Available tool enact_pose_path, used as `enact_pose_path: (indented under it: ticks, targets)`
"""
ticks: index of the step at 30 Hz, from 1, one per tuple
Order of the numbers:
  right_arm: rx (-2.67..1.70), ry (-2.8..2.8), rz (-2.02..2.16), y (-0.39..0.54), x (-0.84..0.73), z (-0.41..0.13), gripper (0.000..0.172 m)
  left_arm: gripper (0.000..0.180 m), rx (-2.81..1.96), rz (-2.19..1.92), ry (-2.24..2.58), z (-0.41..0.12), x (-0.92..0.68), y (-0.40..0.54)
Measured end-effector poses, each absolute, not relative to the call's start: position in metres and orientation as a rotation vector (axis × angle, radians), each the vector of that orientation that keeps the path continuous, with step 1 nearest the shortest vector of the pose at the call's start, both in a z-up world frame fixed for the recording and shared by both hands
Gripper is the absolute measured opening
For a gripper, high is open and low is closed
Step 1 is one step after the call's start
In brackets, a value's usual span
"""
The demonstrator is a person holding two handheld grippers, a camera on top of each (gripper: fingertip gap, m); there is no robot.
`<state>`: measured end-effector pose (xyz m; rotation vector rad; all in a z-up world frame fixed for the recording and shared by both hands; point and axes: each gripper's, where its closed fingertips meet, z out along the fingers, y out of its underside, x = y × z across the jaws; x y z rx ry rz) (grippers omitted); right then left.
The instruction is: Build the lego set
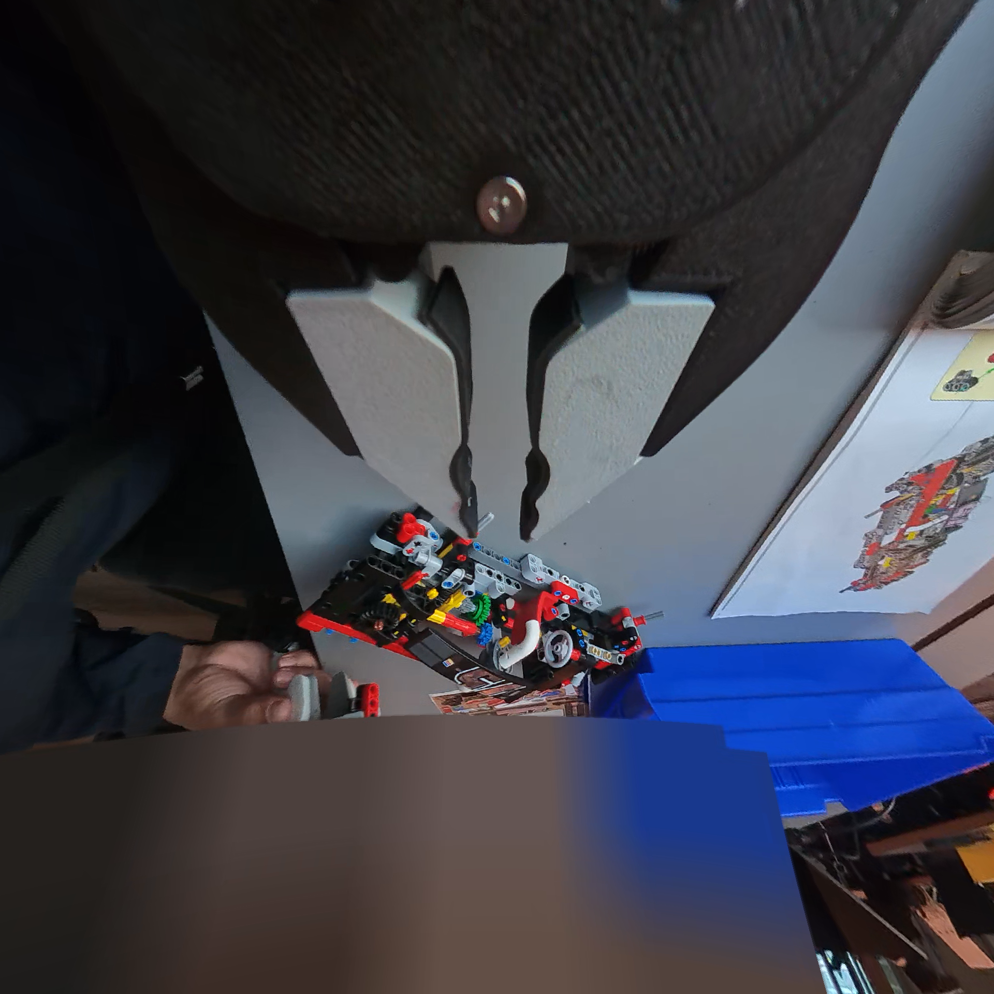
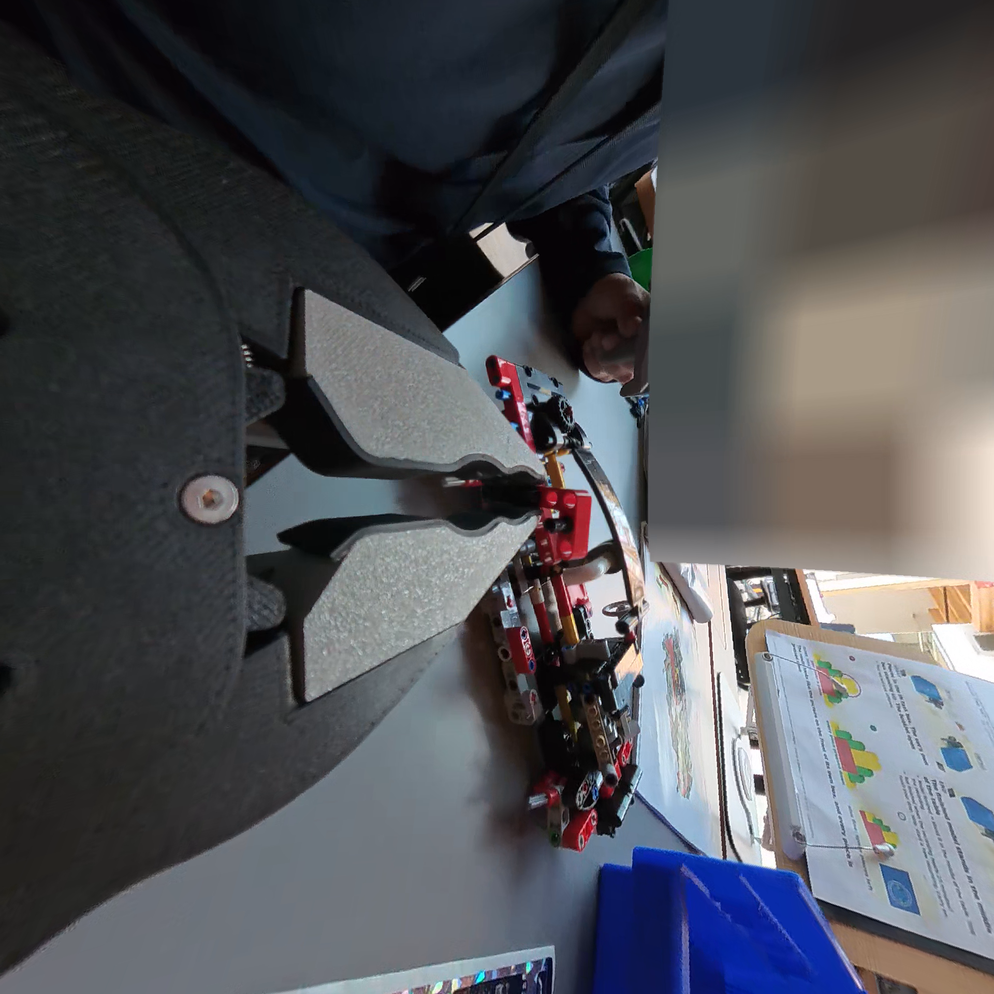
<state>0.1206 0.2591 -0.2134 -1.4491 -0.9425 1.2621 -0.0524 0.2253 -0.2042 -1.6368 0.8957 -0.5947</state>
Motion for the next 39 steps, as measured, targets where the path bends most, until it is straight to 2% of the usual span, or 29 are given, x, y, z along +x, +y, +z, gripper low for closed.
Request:
enact_pose_path:
  ticks: [13,21,25,34,39]
  targets:
    - [-1.470,-0.992,1.218,0.248,0.116,-0.222,0.004,0.016,-1.629,-0.592,1.020,-0.212,-0.042,0.215]
    - [-1.500,-1.079,1.152,0.223,0.107,-0.239,0.004,0.027,-1.725,-0.535,1.163,-0.236,-0.010,0.209]
    - [-1.476,-1.093,1.166,0.215,0.106,-0.237,0.004,0.048,-1.817,-0.576,1.180,-0.247,0.005,0.209]
    - [-1.518,-1.262,1.045,0.205,0.095,-0.256,0.005,0.033,-1.980,-0.665,1.139,-0.261,0.015,0.213]
    - [-1.507,-1.259,1.069,0.206,0.097,-0.255,0.004,0.032,-2.000,-0.740,1.113,-0.260,0.023,0.213]
